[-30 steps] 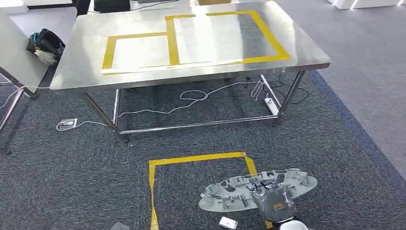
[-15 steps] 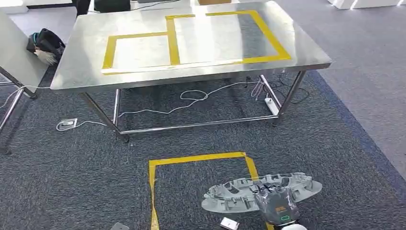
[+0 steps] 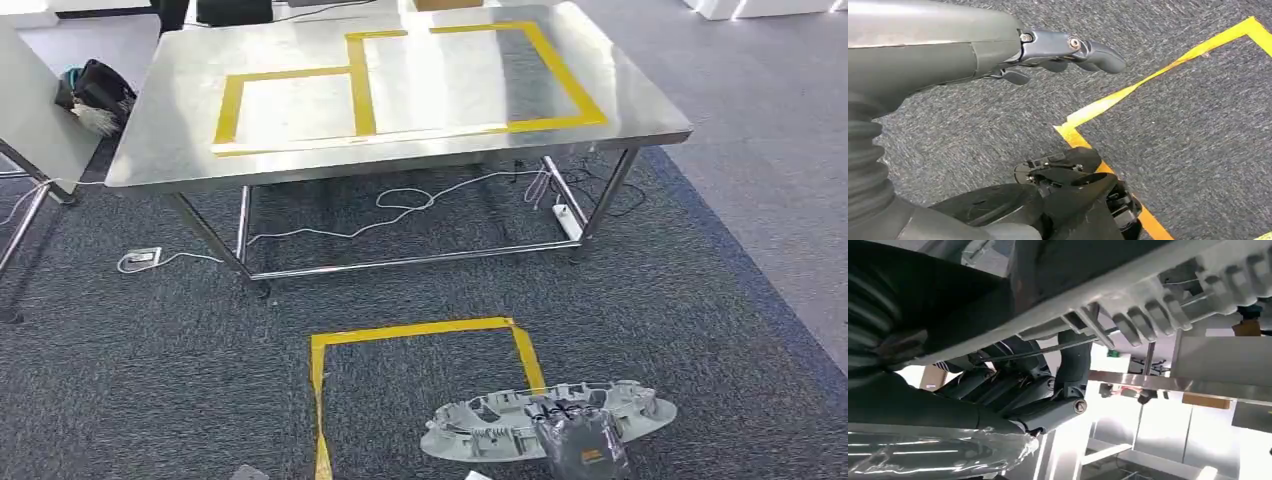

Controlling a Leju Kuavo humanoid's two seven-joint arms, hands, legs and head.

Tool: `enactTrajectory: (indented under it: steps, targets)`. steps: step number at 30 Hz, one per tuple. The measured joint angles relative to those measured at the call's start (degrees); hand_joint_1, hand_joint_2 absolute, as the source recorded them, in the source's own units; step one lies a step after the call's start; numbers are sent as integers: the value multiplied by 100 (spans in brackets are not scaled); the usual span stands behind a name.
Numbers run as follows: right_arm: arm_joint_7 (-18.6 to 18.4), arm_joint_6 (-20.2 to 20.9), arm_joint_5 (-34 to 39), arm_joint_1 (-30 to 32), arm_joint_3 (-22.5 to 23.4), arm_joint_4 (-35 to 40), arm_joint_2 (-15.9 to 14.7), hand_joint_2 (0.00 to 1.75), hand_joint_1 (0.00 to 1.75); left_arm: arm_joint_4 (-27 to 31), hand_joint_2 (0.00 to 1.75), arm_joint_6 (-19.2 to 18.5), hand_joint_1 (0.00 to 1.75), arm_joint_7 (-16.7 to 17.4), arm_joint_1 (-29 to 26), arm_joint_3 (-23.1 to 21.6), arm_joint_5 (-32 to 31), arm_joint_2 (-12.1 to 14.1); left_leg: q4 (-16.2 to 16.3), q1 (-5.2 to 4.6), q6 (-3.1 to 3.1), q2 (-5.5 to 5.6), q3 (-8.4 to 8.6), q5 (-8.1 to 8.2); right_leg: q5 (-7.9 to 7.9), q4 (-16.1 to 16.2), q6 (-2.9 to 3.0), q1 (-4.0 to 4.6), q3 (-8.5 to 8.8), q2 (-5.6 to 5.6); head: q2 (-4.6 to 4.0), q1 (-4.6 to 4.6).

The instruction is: Take the parts from the cabinet and place them on the table.

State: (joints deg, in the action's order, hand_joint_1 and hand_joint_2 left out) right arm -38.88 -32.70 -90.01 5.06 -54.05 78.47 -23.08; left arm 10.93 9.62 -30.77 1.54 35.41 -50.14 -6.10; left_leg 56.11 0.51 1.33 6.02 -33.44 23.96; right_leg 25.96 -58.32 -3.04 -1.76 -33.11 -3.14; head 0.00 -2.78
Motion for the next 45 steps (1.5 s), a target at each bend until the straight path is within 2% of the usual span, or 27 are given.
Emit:
enactTrajectory:
  steps: [3, 7, 13, 16, 19, 21, 26, 27, 28, 29, 32, 33, 34, 35, 37, 39, 41, 42, 43, 45]
  targets:
    - [0, -11, 0, 19, 2, 0, 0, 175, 175, 0, 175, 0, 0, 9, 0, 0, -37, -2, 0, 0, 0, 0, 0, 0, 0, 0, -1, 0, 0, 1, 0, -2]
    - [-55, -173, -2, 210, 88, 2, 33, 175, 175, 0, 175, -39, 0, 228, -18, -9, -245, -2, 1, 0, -2, 0, 0, 1, 0, 0, -1, 0, 0, 3, 0, -2]
    - [-111, -319, -2, 715, 459, 90, 116, 175, 175, 0, 175, -55, 0, 446, -58, -90, -525, -22, 1, -4, -17, 0, -1, 11, 4, 2, -3, -2, 0, 5, 0, 0]
    - [-111, -536, -2, 1119, 857, 195, 129, 175, 175, 0, 175, -15, 0, 393, -62, -133, -601, -63, 3, -6, -19, 0, 0, 13, 10, 9, -6, -4, 2, 10, 0, 0]
    - [-114, -623, 0, 1726, 1492, 504, 110, 175, 175, 0, 175, 26, 0, 186, -40, -201, -640, -179, 4, -15, -35, 4, 1, 23, 20, 11, -22, -10, 17, 22, 0, -2]
    - [-111, -636, 0, 2026, 1844, 683, 70, 175, 175, 0, 175, 28, 0, 173, -27, -210, -640, -245, 5, -17, -37, 2, 1, 24, 19, 13, -24, -11, 18, 16, 0, -2]
    - [-109, -636, 0, 2070, 1902, 711, 61, 175, 175, 0, 175, 28, 0, 170, -24, -212, -640, -254, 5, -17, -37, 2, 1, 24, 18, 14, -24, -11, 19, 12, 0, -2]
    - [-109, -636, -2, 2269, 2185, 850, 26, 175, 175, 0, 175, 28, 0, 166, 0, -216, -640, -297, 7, -17, -40, -2, 3, 27, 16, 17, -27, -12, 19, 1, 0, -2]
    - [-112, -636, 0, 2339, 2263, 885, 22, 175, 175, 0, 175, 28, 0, 166, 11, -219, -640, -310, 8, -17, -40, -2, 3, 27, 16, 20, -28, -12, 20, 1, 0, -2]
    - [7, -636, 0, 2633, 2706, 1135, -9, 175, 175, 0, 175, 26, 0, 162, 32, -219, -636, -343, 9, -18, -42, -3, 6, 28, 15, 28, -30, -15, 23, 1, 0, 0]
    - [403, -640, 0, 2986, 3249, 1452, 0, 175, 175, 0, 175, 24, 0, 232, 18, -219, -619, -363, 10, -20, -44, -2, 6, 28, 16, 29, -31, -16, 26, 7, 0, -2]
    - [600, -640, 2, 3088, 3446, 1535, 33, 175, 175, 0, 175, 26, 0, 258, 13, -219, -612, -365, 10, -20, -44, -3, 7, 28, 16, 29, -31, -16, 25, 6, 0, -2]
    - [979, -643, 37, 3189, 3708, 1626, 128, 175, 175, 0, 175, 26, 0, 308, 12, -216, -605, -367, 10, -20, -44, -3, 7, 28, 17, 29, -31, -16, 25, 6, 0, -2]
    - [1437, -643, 117, 3275, 3998, 1698, 272, 175, 175, 0, 175, 30, 0, 343, 10, -216, -603, -367, 10, -19, -44, -3, 7, 28, 17, 29, -31, -15, 26, 6, 0, -2]
    - [2682, -643, 348, 3383, 4747, 1801, 707, 175, 175, 0, 175, 48, 0, 369, -8, -205, -592, -361, 10, -19, -44, -4, 7, 29, 17, 29, -31, -15, 23, 1, 0, 0]
    - [4340, -634, 618, 3363, 5614, 1888, 1323, 175, 175, 0, 175, 61, 0, 396, -20, -192, -590, -354, 10, -18, -44, -4, 5, 29, 17, 29, -31, -13, 25, 2, 0, -2]
    - [6130, -544, 805, 3112, 6710, 1976, 2085, 175, 175, 0, 175, 63, 0, 396, -31, -175, -590, -343, 9, -16, -43, -4, 8, 28, 16, 29, -30, -11, 22, 0, 0, 2]
    - [6743, -501, 870, 2993, 7276, 2026, 2449, 175, 175, 0, 175, 66, 0, 396, -31, -164, -590, -343, 9, -17, -44, -4, 11, 28, 18, 29, -31, -12, 22, 5, 0, 2]
    - [6999, -472, 900, 2937, 7679, 2061, 2665, 175, 175, 0, 175, 66, 0, 396, -31, -157, -590, -343, 9, -16, -44, 0, 12, 28, 25, 29, -34, -10, 15, 16, 0, -2]
    - [6983, -422, 931, 2839, 8258, 2131, 3041, 175, 175, 0, 175, 63, 0, 393, -42, -151, -590, -341, 9, -17, -46, 5, 13, 30, 31, 29, -37, -10, 17, 24, 0, -4]
